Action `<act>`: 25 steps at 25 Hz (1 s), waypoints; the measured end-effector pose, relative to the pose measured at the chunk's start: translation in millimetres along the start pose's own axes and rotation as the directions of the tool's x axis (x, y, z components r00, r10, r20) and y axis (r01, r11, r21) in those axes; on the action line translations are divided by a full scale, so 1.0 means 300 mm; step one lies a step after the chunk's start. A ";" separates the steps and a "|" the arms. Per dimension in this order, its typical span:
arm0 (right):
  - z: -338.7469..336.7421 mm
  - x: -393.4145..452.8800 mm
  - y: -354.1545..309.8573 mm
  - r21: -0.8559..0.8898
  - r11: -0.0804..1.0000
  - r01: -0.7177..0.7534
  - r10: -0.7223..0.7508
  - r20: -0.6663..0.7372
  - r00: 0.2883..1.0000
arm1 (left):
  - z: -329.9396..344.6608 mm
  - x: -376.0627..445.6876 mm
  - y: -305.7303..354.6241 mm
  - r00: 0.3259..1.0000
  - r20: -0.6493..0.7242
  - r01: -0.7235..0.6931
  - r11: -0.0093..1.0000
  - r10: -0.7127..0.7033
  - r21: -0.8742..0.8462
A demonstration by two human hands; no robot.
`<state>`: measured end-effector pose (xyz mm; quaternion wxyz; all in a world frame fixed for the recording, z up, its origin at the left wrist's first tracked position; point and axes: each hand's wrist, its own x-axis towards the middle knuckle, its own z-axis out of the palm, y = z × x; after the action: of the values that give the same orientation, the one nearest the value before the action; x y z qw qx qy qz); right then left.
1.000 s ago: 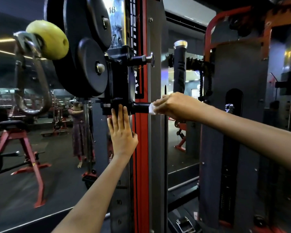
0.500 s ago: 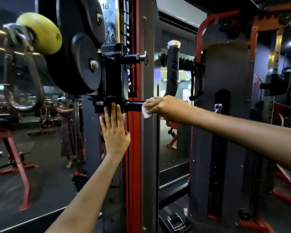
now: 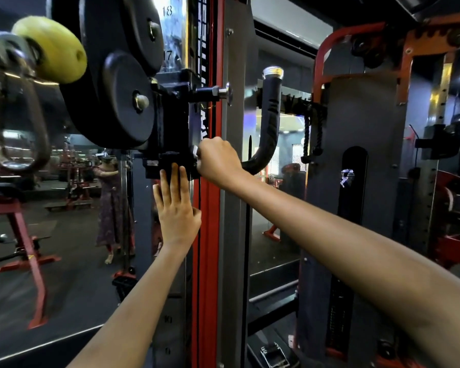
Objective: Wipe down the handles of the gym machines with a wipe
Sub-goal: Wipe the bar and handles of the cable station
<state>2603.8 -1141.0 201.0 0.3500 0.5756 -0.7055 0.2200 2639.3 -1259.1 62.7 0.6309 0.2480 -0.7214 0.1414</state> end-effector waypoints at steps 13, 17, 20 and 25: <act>-0.160 -0.165 0.163 -0.573 0.747 0.338 -0.277 0.194 0.941 | -0.002 -0.008 0.017 0.999 -0.002 0.046 0.999 -0.046 -0.004; -0.048 -0.149 0.050 -0.204 0.966 0.159 -0.165 -0.008 0.986 | -0.002 -0.010 0.018 0.999 -0.007 0.046 0.999 -0.046 -0.013; -0.012 -0.166 0.096 0.230 0.966 0.119 -0.075 -0.191 0.979 | 0.004 -0.011 0.008 1.000 -0.007 0.023 0.999 -0.023 -0.046; 0.054 -0.353 0.028 0.933 -0.247 -0.263 0.604 0.360 0.711 | 0.008 -0.020 -0.010 0.999 -0.022 -0.041 0.998 0.041 -0.041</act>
<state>2601.6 -1080.8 112.0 -0.1874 0.3114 -0.4349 0.8239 2639.5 -1261.8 56.2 0.6406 0.2185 -0.7223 0.1420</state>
